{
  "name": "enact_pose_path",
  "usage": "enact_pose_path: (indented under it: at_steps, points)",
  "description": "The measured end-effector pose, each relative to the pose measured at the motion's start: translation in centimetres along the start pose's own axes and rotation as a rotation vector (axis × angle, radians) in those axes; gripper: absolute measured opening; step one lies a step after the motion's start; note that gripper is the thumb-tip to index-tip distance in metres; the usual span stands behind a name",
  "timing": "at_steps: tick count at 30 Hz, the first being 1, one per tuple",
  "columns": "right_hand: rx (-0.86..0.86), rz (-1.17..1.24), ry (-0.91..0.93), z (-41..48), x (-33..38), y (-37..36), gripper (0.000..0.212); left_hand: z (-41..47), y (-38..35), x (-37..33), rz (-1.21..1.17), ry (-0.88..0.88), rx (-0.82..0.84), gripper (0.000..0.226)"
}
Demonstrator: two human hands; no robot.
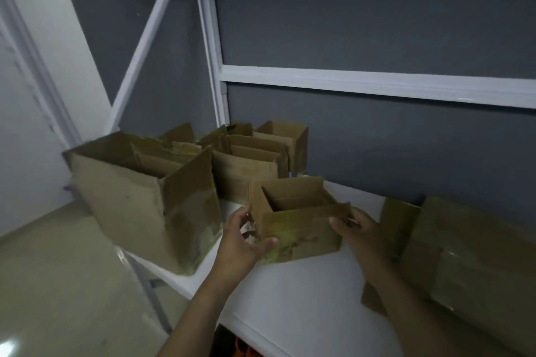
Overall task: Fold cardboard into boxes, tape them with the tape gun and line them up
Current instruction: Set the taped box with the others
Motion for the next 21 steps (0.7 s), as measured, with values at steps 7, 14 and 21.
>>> enact_pose_path:
  at_steps: [7, 14, 21]
  points:
    - [-0.092, -0.004, -0.015, -1.1, 0.0, -6.0, 0.017, -0.9, 4.9, 3.5, 0.172, 0.001, 0.03, 0.122]
    - [-0.044, -0.196, -0.021, -3.4, 0.9, -12.5, 0.029, -2.9, 8.7, 6.1, 0.368, -0.049, -0.051, 0.131]
    - [0.379, -0.034, -0.128, -7.2, 0.7, -15.5, 0.072, -2.9, 9.5, 5.4, 0.348, -0.127, -0.113, 0.083]
Point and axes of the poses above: each hand's wrist, its own z-axis towards the middle knuckle, its own y-axis out of the back of the hand, x = y × z, the point moved 5 cm from there along z, towards the middle knuckle, and after that the axes turned 1 degree about -x, right-handed, at the moved point
